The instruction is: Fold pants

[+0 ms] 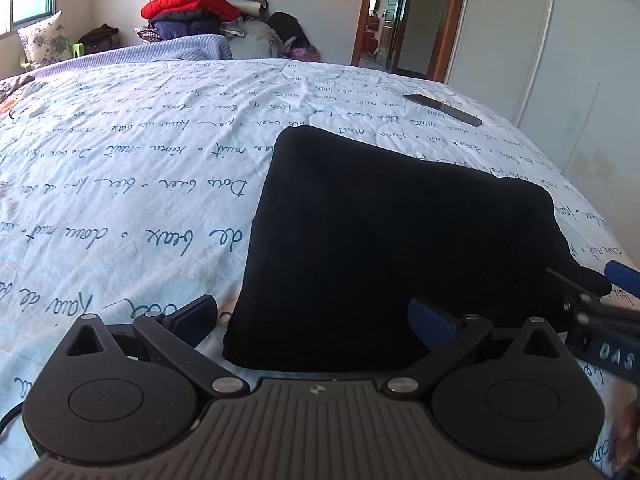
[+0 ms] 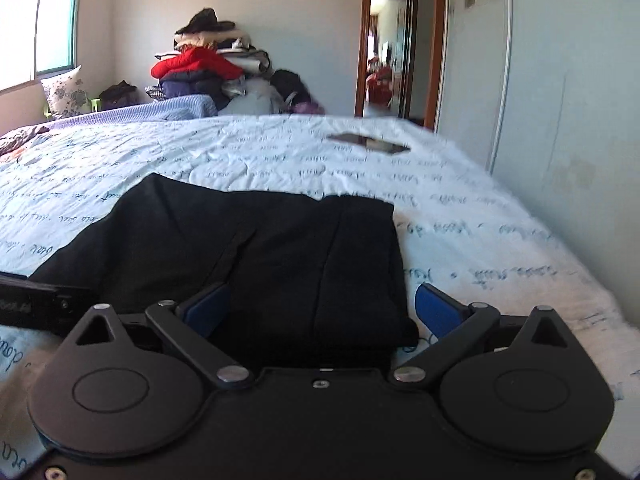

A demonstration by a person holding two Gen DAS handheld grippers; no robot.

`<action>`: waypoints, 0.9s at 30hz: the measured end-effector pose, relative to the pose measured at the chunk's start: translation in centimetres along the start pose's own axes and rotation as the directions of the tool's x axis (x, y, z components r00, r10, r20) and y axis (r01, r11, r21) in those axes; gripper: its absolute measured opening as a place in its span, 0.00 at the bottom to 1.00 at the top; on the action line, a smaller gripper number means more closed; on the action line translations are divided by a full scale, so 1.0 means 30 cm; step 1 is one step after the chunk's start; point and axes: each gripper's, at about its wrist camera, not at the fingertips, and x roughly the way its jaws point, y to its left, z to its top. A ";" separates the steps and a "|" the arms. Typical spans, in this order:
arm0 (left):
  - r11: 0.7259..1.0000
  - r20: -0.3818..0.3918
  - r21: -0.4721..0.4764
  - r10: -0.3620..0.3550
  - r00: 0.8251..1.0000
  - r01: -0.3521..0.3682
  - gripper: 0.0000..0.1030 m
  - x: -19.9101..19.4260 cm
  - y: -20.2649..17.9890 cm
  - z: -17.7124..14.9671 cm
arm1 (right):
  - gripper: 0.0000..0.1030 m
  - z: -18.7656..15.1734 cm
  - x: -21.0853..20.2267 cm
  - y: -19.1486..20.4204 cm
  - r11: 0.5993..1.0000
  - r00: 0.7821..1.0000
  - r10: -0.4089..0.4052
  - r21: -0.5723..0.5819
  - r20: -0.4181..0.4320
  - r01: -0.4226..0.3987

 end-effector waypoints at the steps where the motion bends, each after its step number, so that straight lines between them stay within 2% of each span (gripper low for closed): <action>1: 1.000 0.003 0.002 0.006 1.000 -0.006 0.99 -0.012 -0.003 -0.002 | 0.99 -0.003 -0.014 0.017 1.000 1.000 0.001 -0.025 0.000 -0.001; 6: 0.998 0.013 0.046 0.049 0.999 -0.050 1.00 -0.066 -0.033 -0.013 | 0.99 -0.019 -0.082 0.059 0.997 0.999 0.030 -0.065 -0.010 -0.031; 10: 0.998 0.002 0.049 0.044 0.999 -0.044 0.98 -0.091 -0.038 -0.033 | 0.99 -0.036 -0.107 0.061 0.998 0.998 0.049 -0.049 -0.030 -0.050; 11: 0.998 -0.002 0.052 0.038 0.999 -0.038 0.97 -0.095 -0.038 -0.039 | 0.95 -0.041 -0.117 0.057 0.998 0.999 0.044 -0.040 -0.025 -0.045; 13: 0.998 -0.006 0.059 0.039 0.999 -0.039 0.90 -0.103 -0.041 -0.052 | 0.61 -0.045 -0.131 0.048 0.999 0.998 0.045 -0.021 -0.034 -0.046; 14: 0.997 -0.007 0.065 0.044 0.999 -0.044 0.88 -0.107 -0.045 -0.060 | 0.35 -0.046 -0.133 0.043 0.998 0.997 0.058 -0.005 -0.050 -0.058; 15: 0.996 -0.008 0.070 0.048 0.999 -0.047 0.87 -0.110 -0.048 -0.067 | 0.32 -0.050 -0.135 0.036 0.997 0.995 0.081 0.014 -0.063 -0.080; 16: 0.996 -0.011 0.073 0.049 0.999 -0.048 0.87 -0.112 -0.051 -0.073 | 0.32 -0.054 -0.140 0.034 0.995 0.993 0.096 0.030 -0.070 -0.094; 17: 0.996 -0.019 0.074 0.048 0.999 -0.046 0.87 -0.114 -0.052 -0.079 | 0.38 -0.060 -0.143 0.034 0.994 0.992 0.103 0.041 -0.075 -0.100; 18: 0.996 -0.024 0.072 0.045 0.999 -0.043 0.87 -0.116 -0.052 -0.083 | 0.57 -0.065 -0.147 0.035 0.994 0.992 0.099 0.043 -0.075 -0.096; 19: 0.997 -0.027 0.069 0.042 0.999 -0.040 0.87 -0.120 -0.051 -0.087 | 0.65 -0.070 -0.154 0.038 0.995 0.993 0.092 0.035 -0.068 -0.090; 20: 0.997 -0.029 0.068 0.040 0.999 -0.037 0.87 -0.124 -0.048 -0.089 | 0.68 -0.076 -0.162 0.043 0.996 0.995 0.084 0.021 -0.059 -0.083; 27: 0.996 -0.043 0.081 0.030 0.999 -0.027 0.89 -0.151 -0.045 -0.111 | 0.68 -0.084 -0.180 0.048 0.996 0.995 0.084 0.013 -0.059 -0.083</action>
